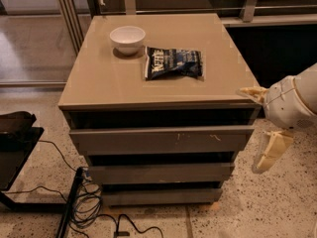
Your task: Open top drawer
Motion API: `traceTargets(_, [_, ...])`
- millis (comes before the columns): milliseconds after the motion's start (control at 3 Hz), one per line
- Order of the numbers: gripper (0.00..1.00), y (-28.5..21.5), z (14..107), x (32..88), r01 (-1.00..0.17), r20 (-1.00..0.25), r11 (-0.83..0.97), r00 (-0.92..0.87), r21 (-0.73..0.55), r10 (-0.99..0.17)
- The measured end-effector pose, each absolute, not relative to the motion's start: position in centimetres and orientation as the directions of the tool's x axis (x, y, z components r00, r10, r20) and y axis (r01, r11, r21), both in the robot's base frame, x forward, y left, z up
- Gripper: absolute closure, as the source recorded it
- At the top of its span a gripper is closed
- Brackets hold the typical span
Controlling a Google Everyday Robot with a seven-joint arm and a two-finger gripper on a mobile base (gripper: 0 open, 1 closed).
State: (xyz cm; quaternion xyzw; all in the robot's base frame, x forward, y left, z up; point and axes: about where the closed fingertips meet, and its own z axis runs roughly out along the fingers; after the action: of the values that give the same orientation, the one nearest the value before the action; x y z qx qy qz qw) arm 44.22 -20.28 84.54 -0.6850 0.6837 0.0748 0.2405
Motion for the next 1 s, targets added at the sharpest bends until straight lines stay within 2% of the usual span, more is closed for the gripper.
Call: traceTargets(1000, [0.00, -15.9, 76.0, 44.9, -0.992, -0.482, -0.002, 0.065, -0.129, -0.873])
